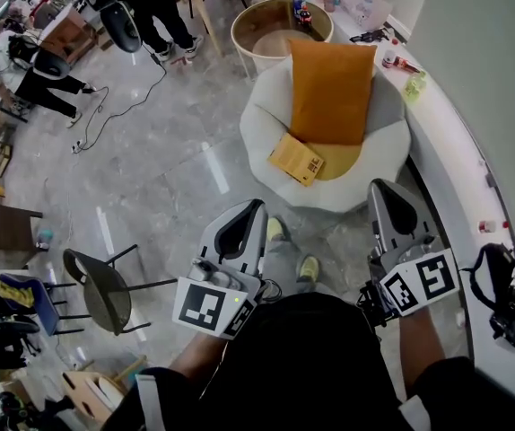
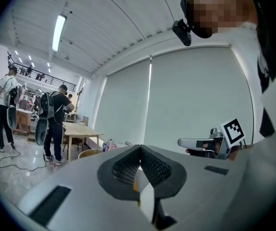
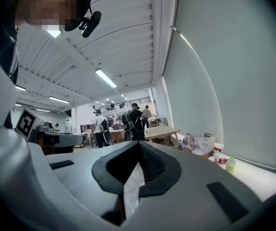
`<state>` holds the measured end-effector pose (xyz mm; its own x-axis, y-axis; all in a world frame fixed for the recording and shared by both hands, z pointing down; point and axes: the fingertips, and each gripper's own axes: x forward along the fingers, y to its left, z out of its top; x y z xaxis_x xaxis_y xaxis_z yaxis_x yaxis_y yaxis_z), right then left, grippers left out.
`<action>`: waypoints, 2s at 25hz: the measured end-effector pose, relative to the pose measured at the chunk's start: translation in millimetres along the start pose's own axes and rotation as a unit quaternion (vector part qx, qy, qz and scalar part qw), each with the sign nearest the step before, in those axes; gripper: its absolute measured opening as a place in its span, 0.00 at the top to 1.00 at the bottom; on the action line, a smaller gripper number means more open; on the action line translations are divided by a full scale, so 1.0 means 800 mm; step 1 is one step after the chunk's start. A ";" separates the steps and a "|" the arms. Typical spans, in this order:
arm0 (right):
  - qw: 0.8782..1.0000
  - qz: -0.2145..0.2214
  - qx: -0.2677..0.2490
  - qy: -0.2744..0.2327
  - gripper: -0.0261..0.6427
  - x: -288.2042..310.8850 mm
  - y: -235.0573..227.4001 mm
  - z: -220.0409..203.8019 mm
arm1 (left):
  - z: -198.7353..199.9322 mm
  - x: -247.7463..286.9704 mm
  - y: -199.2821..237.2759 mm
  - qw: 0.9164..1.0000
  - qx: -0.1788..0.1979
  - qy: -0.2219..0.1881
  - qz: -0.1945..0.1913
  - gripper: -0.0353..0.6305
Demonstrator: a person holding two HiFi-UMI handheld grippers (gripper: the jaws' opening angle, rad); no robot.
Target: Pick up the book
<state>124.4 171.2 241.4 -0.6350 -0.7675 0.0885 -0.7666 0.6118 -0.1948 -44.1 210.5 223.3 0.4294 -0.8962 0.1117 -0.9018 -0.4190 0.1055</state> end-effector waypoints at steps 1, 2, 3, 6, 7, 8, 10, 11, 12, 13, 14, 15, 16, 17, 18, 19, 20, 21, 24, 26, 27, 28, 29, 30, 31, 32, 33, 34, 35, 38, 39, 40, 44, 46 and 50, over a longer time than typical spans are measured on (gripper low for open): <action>1.000 -0.001 -0.001 0.001 0.94 0.002 -0.001 0.001 | -0.001 0.002 0.003 1.000 -0.001 0.001 0.000 0.94; 1.000 -0.001 -0.001 0.002 0.94 0.005 -0.003 0.001 | -0.001 0.004 0.005 1.000 -0.001 0.003 0.000 0.94; 1.000 -0.002 -0.002 0.002 0.94 0.007 -0.004 0.002 | -0.001 0.007 0.007 1.000 -0.002 0.003 0.000 0.94; 1.000 -0.006 -0.003 0.006 0.94 0.014 -0.010 0.001 | -0.002 0.015 0.014 1.000 -0.005 0.005 -0.001 0.94; 1.000 -0.008 -0.003 0.007 0.94 0.017 -0.012 0.000 | -0.002 0.017 0.016 1.000 -0.005 0.006 -0.002 0.94; 1.000 -0.010 -0.003 0.007 0.94 0.020 -0.015 0.000 | -0.003 0.020 0.018 1.000 -0.006 0.007 -0.003 0.94; 1.000 -0.015 0.000 0.009 0.94 0.026 -0.020 -0.001 | -0.004 0.027 0.024 1.000 -0.008 0.009 -0.006 0.94; 1.000 -0.017 0.001 0.010 0.94 0.030 -0.022 -0.001 | -0.004 0.030 0.027 1.000 -0.010 0.010 -0.007 0.94; 1.000 -0.019 0.002 0.011 0.94 0.034 -0.025 -0.002 | -0.005 0.034 0.030 1.000 -0.011 0.012 -0.008 0.94; 1.000 -0.021 0.003 0.013 0.94 0.037 -0.027 -0.003 | -0.006 0.038 0.033 1.000 -0.013 0.013 -0.010 0.94; 1.000 -0.023 0.003 0.014 0.94 0.042 -0.029 -0.004 | -0.007 0.042 0.036 1.000 -0.014 0.015 -0.012 0.94; 1.000 -0.025 0.004 0.016 0.94 0.047 -0.030 -0.004 | -0.007 0.047 0.041 1.000 -0.015 0.016 -0.013 0.94; 1.000 -0.026 0.004 0.017 0.94 0.052 -0.032 -0.004 | -0.007 0.051 0.045 1.000 -0.015 0.017 -0.015 0.94; 0.999 -0.028 0.005 0.018 0.94 0.057 -0.033 -0.004 | -0.006 0.055 0.050 1.000 -0.016 0.017 -0.016 0.94; 0.999 -0.029 0.005 0.019 0.94 0.063 -0.035 -0.003 | -0.005 0.060 0.054 1.000 -0.017 0.017 -0.018 0.94; 0.999 -0.030 0.005 0.021 0.94 0.068 -0.036 -0.003 | -0.005 0.065 0.059 0.999 -0.017 0.018 -0.020 0.94; 0.999 -0.031 0.005 0.023 0.94 0.074 -0.038 -0.004 | -0.005 0.071 0.063 0.999 -0.018 0.018 -0.022 0.94; 0.999 -0.032 0.006 0.024 0.94 0.080 -0.040 -0.004 | -0.005 0.076 0.067 0.999 -0.018 0.019 -0.023 0.94; 0.999 -0.035 0.007 0.024 0.94 0.102 -0.043 -0.001 | -0.002 0.092 0.084 0.999 -0.020 0.019 -0.027 0.94; 0.999 -0.037 0.006 0.025 0.94 0.116 -0.042 0.002 | 0.000 0.098 0.097 0.999 -0.023 0.020 -0.028 0.94; 0.999 -0.037 0.006 0.025 0.94 0.122 -0.042 0.003 | 0.000 0.101 0.102 0.999 -0.023 0.021 -0.028 0.94; 0.999 -0.037 0.006 0.025 0.94 0.129 -0.042 0.003 | 0.001 0.105 0.107 0.999 -0.023 0.020 -0.029 0.94; 0.999 -0.038 0.007 0.025 0.94 0.135 -0.043 0.004 | 0.002 0.109 0.113 0.999 -0.023 0.020 -0.030 0.94; 0.999 -0.038 0.007 0.025 0.94 0.141 -0.044 0.004 | 0.004 0.112 0.118 0.999 -0.023 0.019 -0.030 0.94; 0.999 -0.038 0.006 0.025 0.94 0.148 -0.044 0.004 | 0.005 0.115 0.124 0.999 -0.023 0.018 -0.030 0.94; 0.999 -0.038 0.005 0.025 0.94 0.154 -0.043 0.005 | 0.006 0.118 0.130 0.999 -0.023 0.017 -0.030 0.94; 0.999 -0.038 0.005 0.025 0.94 0.161 -0.042 0.007 | 0.008 0.121 0.137 0.999 -0.023 0.016 -0.030 0.94; 0.999 -0.038 0.004 0.025 0.94 0.168 -0.042 0.008 | 0.010 0.124 0.144 0.999 -0.023 0.015 -0.030 0.94; 0.999 -0.038 0.003 0.025 0.94 0.175 -0.041 0.010 | 0.012 0.127 0.150 0.999 -0.023 0.014 -0.030 0.94; 0.999 -0.038 0.000 0.025 0.94 0.193 -0.041 0.014 | 0.017 0.136 0.166 0.999 -0.025 0.011 -0.030 0.94; 0.999 -0.038 -0.001 0.025 0.94 0.199 -0.040 0.014 | 0.017 0.137 0.171 0.999 -0.025 0.010 -0.030 0.94; 0.999 -0.039 -0.001 0.025 0.94 0.204 -0.039 0.015 | 0.017 0.139 0.176 0.999 -0.026 0.009 -0.030 0.94; 0.999 -0.040 -0.004 0.026 0.94 0.225 -0.037 0.018 | 0.020 0.146 0.196 0.999 -0.028 0.008 -0.031 0.94; 0.999 -0.041 -0.005 0.026 0.94 0.236 -0.034 0.020 | 0.022 0.148 0.207 0.999 -0.030 0.008 -0.032 0.94; 0.999 -0.045 -0.006 0.027 0.94 0.253 -0.031 0.021 | 0.022 0.154 0.224 0.999 -0.031 0.010 -0.034 0.94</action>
<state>16.8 -2.6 247.7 -0.5675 -0.8080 0.1583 -0.8216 0.5434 -0.1723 -153.6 22.2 238.4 0.4911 -0.8626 0.1214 -0.8660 -0.4684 0.1753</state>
